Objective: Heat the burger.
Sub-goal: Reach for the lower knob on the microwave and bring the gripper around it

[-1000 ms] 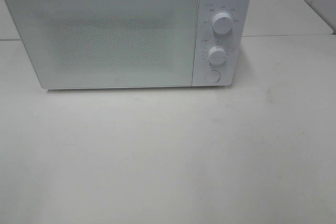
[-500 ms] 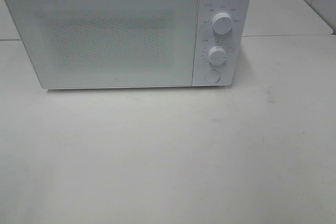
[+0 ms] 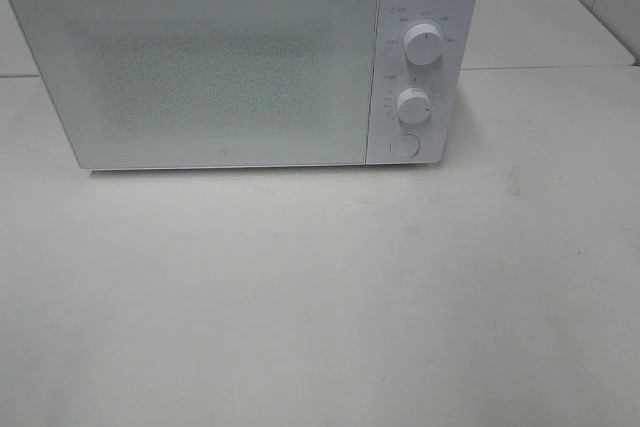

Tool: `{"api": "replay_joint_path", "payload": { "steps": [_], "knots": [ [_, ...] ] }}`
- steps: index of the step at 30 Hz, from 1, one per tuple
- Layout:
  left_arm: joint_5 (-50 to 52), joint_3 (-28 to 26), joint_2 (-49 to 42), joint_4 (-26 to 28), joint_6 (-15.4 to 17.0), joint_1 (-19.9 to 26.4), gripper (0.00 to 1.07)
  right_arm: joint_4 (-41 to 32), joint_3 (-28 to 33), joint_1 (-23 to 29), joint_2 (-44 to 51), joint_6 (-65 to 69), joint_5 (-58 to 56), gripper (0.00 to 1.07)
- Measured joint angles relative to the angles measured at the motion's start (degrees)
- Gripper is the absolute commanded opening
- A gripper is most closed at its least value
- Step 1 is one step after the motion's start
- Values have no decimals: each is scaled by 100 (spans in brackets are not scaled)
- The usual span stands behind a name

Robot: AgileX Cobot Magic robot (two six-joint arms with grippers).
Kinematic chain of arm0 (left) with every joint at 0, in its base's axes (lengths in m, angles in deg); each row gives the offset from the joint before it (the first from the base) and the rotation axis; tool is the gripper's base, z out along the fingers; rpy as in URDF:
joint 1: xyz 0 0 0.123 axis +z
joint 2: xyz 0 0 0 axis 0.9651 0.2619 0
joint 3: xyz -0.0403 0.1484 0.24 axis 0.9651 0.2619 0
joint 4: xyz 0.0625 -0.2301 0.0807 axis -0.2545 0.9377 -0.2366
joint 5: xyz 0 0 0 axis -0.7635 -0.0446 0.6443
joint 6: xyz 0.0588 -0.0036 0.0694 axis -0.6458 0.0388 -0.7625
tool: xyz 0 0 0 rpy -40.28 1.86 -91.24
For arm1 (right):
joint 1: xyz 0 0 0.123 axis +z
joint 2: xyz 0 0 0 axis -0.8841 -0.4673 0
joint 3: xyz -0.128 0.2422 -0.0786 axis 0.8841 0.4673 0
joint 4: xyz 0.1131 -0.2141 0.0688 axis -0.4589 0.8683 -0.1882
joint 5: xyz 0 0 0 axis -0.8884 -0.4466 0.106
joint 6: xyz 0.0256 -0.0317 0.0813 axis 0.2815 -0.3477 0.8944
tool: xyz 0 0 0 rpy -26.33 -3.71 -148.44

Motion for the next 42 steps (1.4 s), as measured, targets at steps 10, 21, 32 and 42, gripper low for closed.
{"api": "replay_joint_path", "payload": {
  "steps": [10,21,32,42],
  "knots": [
    [0,0,0,0,0,0,100,6,0,0,-1295,0,1134,75],
    [0,0,0,0,0,0,100,17,0,0,-2510,0,2487,75],
    [0,0,0,0,0,0,100,-17,716,0,-3564,212,4985,75],
    [0,0,0,0,0,0,100,-567,1387,0,-4618,-160,7225,75]
  ]
}}
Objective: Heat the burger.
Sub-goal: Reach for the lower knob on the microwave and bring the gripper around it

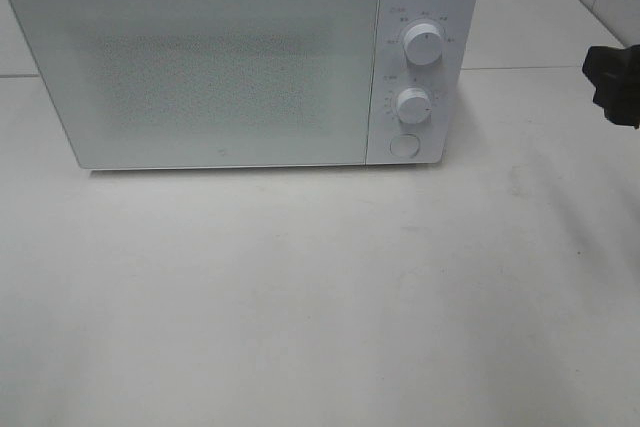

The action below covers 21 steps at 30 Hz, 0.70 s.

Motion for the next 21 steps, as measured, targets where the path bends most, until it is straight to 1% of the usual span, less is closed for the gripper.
{"api": "replay_joint_path", "payload": {
  "steps": [2,3,4,5,6,7,8,9,10,11,12,13,14,15,16,17,19,20,21],
  "knots": [
    [0,0,0,0,0,0,100,-138,80,0,-69,-115,218,75],
    [0,0,0,0,0,0,100,-418,206,46,-172,-292,584,75],
    [0,0,0,0,0,0,100,-602,269,115,-223,-355,722,75],
    [0,0,0,0,0,0,100,-602,269,115,-223,-355,722,75],
    [0,0,0,0,0,0,100,-957,361,321,-309,-607,1008,75],
    [0,0,0,0,0,0,100,-1117,378,458,-367,-728,1083,75],
    [0,0,0,0,0,0,100,-1117,378,458,-367,-728,1083,75],
    [0,0,0,0,0,0,100,-1524,401,745,-487,-1071,1220,75],
    [0,0,0,0,0,0,100,-1765,407,911,-561,-1261,1301,75],
    [0,0,0,0,0,0,100,-1765,407,911,-561,-1261,1301,75],
    [0,0,0,0,0,0,100,-2229,407,1197,-710,-1593,1501,75],
    [0,0,0,0,0,0,100,-2441,407,1352,-802,-1765,1644,75],
    [0,0,0,0,0,0,100,-2441,407,1352,-802,-1765,1644,75],
    [0,0,0,0,0,0,100,-2756,401,1650,-963,-2000,1942,75],
    [0,0,0,0,0,0,100,-2893,401,1793,-1060,-2103,2126,75],
    [0,0,0,0,0,0,100,-2893,401,1793,-1060,-2103,2126,75],
    [0,0,0,0,0,0,100,-3329,395,2286,-1432,-2240,2905,75],
    [0,0,0,0,0,0,100,-3329,395,2286,-1432,-2240,2905,75],
    [0,0,0,0,0,0,100,-3438,395,2412,-1524,-2240,3088,75]
  ]
}}
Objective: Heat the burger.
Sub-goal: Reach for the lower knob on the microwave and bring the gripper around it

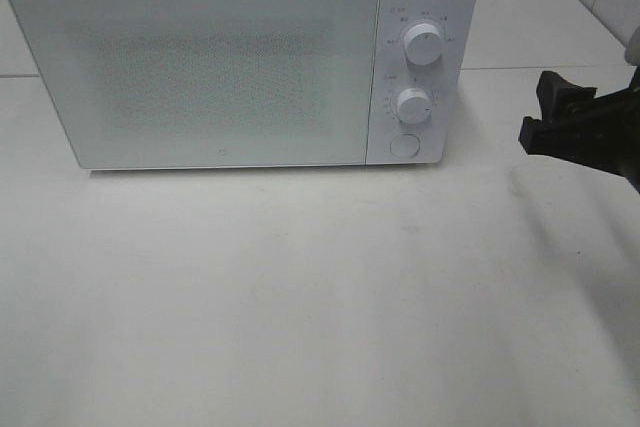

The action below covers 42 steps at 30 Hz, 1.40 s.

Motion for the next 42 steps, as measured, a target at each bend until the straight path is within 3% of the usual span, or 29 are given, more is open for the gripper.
{"api": "replay_joint_path", "payload": {
  "steps": [6,17,42],
  "knots": [
    [0,0,0,0,0,0,100,-567,-63,716,-584,-149,269,75],
    [0,0,0,0,0,0,100,-1008,-716,1301,-1358,-304,304,75],
    [0,0,0,0,0,0,100,-1203,-1988,1358,-2613,-350,304,75]
  ]
}}
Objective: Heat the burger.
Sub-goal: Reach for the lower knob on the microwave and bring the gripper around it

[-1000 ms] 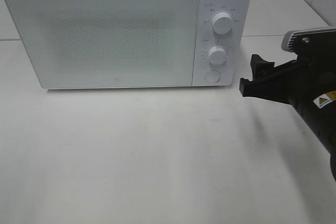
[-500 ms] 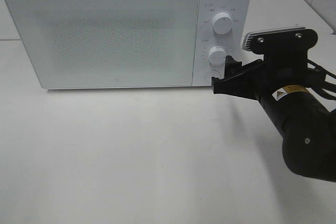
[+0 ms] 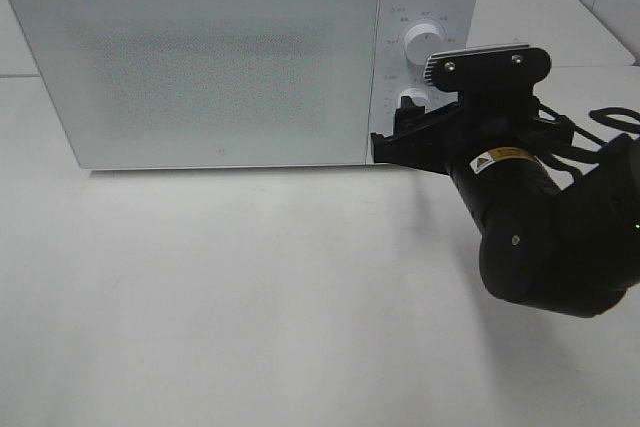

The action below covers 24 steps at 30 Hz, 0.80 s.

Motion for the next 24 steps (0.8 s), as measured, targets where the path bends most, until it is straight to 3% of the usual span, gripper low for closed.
{"api": "replay_joint_path", "payload": {
  "steps": [24],
  "knots": [
    [0,0,0,0,0,0,100,-143,-1049,-23,-911,132,11,75]
  ]
}}
